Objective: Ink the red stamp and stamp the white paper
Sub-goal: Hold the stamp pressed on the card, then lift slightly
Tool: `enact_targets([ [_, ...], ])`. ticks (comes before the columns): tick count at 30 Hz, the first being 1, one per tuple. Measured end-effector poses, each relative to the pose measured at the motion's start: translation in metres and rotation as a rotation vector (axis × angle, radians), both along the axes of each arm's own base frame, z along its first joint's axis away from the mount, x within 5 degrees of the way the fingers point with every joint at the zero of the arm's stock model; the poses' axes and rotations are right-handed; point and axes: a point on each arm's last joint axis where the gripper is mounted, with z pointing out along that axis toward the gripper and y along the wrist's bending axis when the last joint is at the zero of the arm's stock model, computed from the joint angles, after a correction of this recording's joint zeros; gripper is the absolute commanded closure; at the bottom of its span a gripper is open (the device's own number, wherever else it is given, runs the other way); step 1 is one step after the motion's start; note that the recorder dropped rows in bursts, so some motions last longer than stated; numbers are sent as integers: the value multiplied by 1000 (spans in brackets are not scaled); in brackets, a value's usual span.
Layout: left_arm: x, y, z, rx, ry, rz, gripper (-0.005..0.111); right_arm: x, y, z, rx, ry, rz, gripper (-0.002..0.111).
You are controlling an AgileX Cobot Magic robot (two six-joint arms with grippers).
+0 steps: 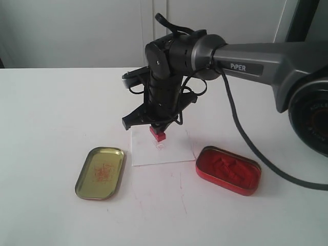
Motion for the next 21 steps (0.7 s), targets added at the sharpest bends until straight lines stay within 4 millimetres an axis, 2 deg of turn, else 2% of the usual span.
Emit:
enact_targets([
  [9,0,0,0,0,0,0,107,-2,-1,13,16,-21,0,108],
  [21,0,0,0,0,0,0,107,-2,-2,13,14,-22,0,108],
])
